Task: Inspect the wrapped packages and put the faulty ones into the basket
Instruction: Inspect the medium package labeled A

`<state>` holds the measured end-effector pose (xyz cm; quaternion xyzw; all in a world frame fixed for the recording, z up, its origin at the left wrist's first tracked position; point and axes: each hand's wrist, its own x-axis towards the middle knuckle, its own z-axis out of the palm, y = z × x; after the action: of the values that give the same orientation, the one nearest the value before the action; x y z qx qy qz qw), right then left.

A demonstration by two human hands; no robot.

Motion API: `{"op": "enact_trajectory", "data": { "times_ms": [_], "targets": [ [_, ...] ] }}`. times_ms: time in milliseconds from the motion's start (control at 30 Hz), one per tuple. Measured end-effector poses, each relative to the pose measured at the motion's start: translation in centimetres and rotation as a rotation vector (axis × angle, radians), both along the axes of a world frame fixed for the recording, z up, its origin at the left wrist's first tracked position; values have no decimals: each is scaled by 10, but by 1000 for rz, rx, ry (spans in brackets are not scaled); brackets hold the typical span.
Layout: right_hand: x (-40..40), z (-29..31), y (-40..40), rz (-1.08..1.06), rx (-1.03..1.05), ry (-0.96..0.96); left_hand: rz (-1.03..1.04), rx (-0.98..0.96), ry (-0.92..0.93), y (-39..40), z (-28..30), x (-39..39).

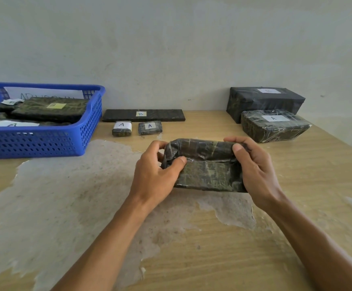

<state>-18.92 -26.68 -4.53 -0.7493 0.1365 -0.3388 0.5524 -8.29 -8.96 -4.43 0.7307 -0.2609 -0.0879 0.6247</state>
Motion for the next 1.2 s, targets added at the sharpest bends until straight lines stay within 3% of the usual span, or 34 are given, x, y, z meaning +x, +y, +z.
{"op": "enact_trajectory", "data": {
  "times_ms": [100,200,333,433,767,1000,1200],
  "targets": [
    [0,0,-1,-10,33,-24,-157,-14,194,1,1,-2],
    [0,-1,1,30,93,-22,-180,-150,295,2,2,1],
    [-3,2,0,212,333,36,-94,-273,287,2,3,6],
    [-4,2,2,266,283,117,-66,-298,245,1,2,7],
    [-3,2,3,206,299,28,-83,-178,99,-2,-3,-3],
    [-3,-1,10,214,174,66,-22,-201,71,-4,-5,-1],
    [-5,2,7,186,188,16,-46,-166,75,-4,-10,0]
  ]
}}
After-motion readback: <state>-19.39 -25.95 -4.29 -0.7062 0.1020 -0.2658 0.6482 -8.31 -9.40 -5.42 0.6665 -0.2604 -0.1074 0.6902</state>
